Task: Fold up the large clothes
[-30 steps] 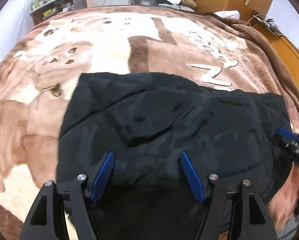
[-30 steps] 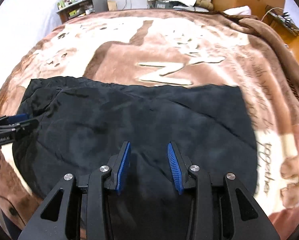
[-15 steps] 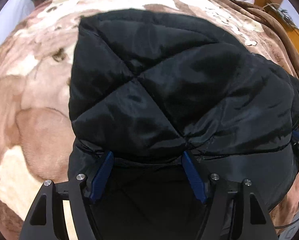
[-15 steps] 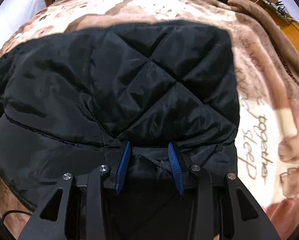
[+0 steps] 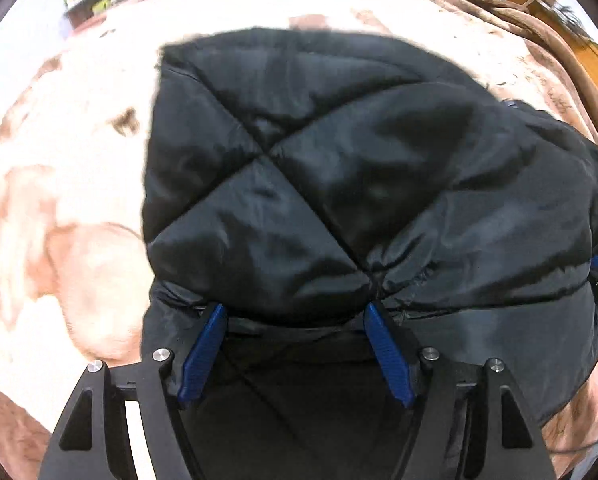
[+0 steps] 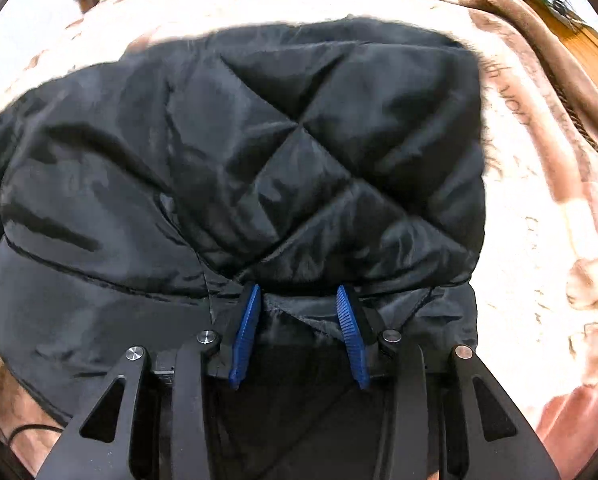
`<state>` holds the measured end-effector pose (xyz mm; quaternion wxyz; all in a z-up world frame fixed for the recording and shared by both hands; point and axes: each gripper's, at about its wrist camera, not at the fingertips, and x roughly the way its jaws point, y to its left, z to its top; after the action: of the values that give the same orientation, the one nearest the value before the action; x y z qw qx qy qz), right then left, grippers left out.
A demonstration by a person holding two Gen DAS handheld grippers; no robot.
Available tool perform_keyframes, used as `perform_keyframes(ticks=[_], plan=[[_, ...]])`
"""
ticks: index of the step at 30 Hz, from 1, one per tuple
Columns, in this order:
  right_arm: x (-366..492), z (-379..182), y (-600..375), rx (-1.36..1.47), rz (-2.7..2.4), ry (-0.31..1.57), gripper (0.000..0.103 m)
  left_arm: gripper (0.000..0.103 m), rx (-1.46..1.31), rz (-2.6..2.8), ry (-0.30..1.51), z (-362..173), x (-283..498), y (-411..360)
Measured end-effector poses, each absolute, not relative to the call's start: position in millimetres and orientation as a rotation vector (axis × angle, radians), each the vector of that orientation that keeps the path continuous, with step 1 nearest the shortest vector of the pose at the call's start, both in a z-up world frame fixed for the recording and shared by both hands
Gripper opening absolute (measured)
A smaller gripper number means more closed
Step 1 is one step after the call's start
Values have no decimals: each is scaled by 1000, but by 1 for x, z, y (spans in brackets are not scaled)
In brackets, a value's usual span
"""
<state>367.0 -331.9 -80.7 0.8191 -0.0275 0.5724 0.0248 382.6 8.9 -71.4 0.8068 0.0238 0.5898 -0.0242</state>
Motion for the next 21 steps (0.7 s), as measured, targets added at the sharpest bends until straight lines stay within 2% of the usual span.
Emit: perform_keyframes(ticks=[4,7,16,18,21], plan=[[348,-44,-335,-62,52,1143,41,72,-1,-45,1211,-45,370,24],[330,-32,-338,-70,48,1112,41,72,73,56,1169,-35,358,33],[338,-86,-350,-74,16,1208,42,75,29,71,1261,-81,358,40],[343,-95,-347,-94,8,1216,42,82,41,89,1265,-89,359,38],[341,-103,-342,-105,-6,1212,42,86,23,108,1272,-94,361,36]])
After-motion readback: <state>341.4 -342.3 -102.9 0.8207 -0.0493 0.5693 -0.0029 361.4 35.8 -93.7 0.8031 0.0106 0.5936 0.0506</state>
